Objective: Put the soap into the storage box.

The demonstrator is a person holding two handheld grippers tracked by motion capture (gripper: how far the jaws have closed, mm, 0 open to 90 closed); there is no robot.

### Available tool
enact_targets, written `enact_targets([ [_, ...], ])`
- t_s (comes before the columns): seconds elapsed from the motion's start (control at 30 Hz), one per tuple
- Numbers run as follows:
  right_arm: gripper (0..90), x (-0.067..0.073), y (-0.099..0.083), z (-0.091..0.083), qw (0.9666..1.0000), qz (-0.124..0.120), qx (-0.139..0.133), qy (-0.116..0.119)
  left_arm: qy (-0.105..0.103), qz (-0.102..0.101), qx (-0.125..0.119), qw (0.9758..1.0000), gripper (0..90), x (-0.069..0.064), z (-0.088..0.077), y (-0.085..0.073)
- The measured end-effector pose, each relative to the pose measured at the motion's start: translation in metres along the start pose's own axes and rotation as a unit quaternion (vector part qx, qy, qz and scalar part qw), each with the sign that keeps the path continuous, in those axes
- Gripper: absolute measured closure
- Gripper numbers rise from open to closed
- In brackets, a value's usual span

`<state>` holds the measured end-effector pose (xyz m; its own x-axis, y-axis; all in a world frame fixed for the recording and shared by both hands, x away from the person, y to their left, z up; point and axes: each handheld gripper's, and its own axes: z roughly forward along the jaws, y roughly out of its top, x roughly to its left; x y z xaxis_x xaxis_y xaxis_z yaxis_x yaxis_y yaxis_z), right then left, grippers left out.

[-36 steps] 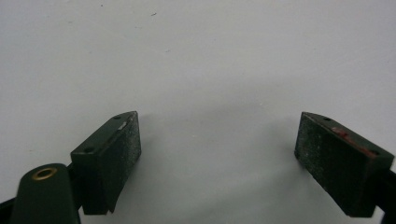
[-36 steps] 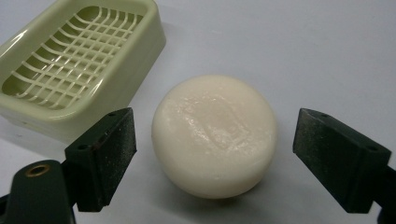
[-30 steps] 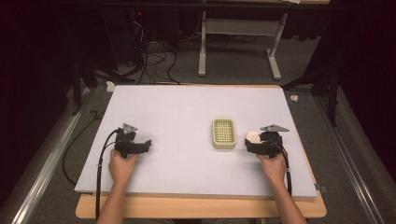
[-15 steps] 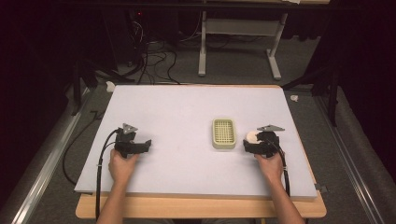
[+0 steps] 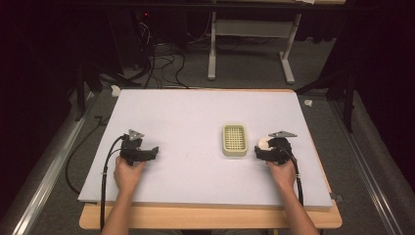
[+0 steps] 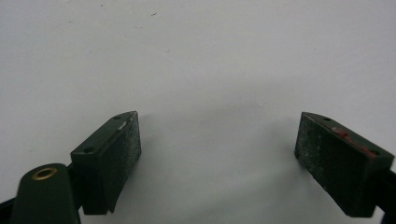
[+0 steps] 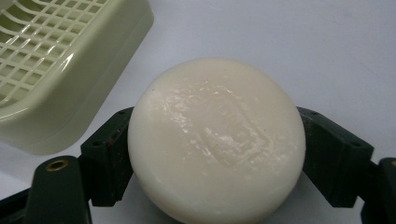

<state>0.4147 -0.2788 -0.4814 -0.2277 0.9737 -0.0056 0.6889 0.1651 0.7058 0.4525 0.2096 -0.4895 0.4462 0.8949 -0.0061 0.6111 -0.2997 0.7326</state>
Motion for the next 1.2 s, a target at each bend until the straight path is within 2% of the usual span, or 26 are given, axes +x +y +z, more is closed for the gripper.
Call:
enact_targets([
  [0.1,24.2,0.001,0.000,0.000,1.0000,-0.004,-0.005,0.002,0.001,0.000,-0.001,1.0000,14.9,0.000,0.000,0.000],
  [0.33,24.5,0.002,0.000,0.000,1.0000,-0.006,-0.005,-0.004,0.000,0.000,-0.001,1.0000,15.0,0.000,0.000,0.000],
  [0.8,24.7,0.000,0.000,-0.001,1.0000,-0.004,-0.004,0.003,0.000,0.000,0.000,1.0000,14.9,0.000,0.000,0.000],
  [1.2,24.8,0.000,0.002,-0.010,0.9996,-0.001,-0.017,0.021,0.000,0.000,0.000,1.0000,15.0,0.000,0.000,0.000],
])
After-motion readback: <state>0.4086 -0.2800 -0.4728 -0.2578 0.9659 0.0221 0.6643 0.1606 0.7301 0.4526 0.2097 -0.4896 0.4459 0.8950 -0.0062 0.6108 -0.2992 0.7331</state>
